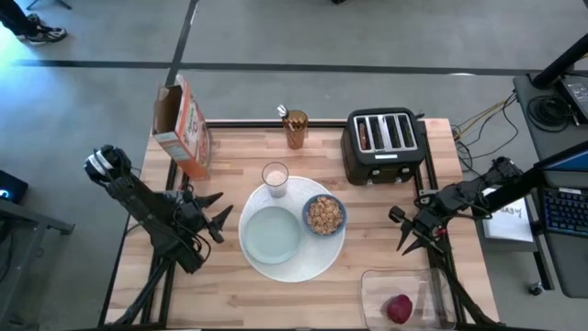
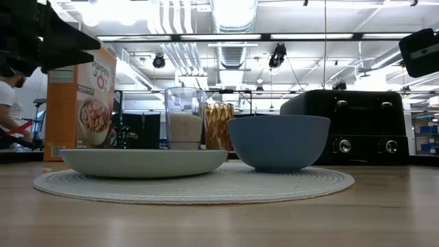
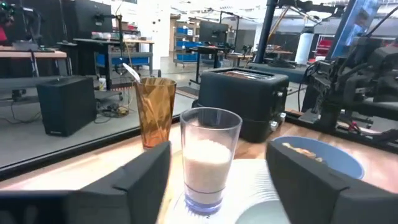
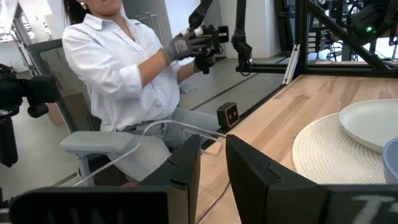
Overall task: Arrange a breakfast setting
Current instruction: Put the toasted bread on the plate
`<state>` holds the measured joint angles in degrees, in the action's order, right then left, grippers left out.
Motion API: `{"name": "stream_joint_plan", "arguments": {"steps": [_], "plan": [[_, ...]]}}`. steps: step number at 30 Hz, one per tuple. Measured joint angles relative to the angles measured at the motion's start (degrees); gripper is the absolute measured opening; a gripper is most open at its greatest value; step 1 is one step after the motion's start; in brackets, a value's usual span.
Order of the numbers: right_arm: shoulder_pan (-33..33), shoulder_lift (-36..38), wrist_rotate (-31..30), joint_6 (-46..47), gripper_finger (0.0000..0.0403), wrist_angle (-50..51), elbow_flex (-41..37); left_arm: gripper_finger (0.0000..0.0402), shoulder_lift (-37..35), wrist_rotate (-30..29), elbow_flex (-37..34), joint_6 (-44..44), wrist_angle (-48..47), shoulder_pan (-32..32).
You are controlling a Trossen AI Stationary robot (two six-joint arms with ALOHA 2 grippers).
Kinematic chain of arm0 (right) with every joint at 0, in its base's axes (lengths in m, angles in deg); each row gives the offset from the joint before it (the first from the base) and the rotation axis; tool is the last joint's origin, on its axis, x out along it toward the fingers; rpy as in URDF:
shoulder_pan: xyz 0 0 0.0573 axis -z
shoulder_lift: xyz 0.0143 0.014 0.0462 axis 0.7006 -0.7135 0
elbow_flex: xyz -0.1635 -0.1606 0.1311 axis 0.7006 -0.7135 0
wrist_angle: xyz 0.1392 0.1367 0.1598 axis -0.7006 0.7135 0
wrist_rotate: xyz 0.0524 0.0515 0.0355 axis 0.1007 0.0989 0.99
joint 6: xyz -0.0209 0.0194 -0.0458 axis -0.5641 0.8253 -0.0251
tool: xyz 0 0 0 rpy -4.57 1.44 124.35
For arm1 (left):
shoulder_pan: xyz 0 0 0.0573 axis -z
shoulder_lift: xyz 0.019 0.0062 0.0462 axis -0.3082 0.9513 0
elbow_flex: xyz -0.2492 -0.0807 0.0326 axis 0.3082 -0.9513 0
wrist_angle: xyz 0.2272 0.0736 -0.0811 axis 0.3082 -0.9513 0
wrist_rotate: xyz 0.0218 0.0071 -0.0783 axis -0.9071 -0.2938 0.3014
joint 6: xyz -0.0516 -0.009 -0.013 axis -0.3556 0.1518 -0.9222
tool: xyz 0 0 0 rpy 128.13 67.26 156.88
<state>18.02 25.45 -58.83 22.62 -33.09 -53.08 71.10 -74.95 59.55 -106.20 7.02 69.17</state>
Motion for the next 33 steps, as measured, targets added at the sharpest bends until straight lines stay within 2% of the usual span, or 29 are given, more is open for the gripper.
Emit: {"name": "stream_joint_plan", "arguments": {"steps": [8,11,15,24,30,33], "plan": [[0.0,0.0,0.0,0.0,0.0068,0.0,0.0,0.0089,-0.9,0.5,-0.1,3.6,-1.1,0.0],[0.0,0.0,0.0,0.0,0.0068,0.0,0.0,0.0047,-1.6,3.1,-0.2,3.2,-3.3,0.0],[0.0,0.0,0.0,0.0,0.0068,0.0,0.0,0.001,-3.7,6.2,-1.5,2.9,-4.4,0.0],[0.0,0.0,0.0,0.0,0.0068,0.0,0.0,0.0001,-10.1,6.6,-9.0,-3.5,-4.2,0.0],[0.0,0.0,-0.1,-0.2,0.0068,0.0,0.0,0.0002,-12.4,6.4,-10.1,-2.1,-4.1,-0.1],[0.0,0.0,-2.5,-2.6,0.0068,0.0,0.0,0.0002,-12.7,6.7,-8.7,2.2,-4.0,-0.1]]}}
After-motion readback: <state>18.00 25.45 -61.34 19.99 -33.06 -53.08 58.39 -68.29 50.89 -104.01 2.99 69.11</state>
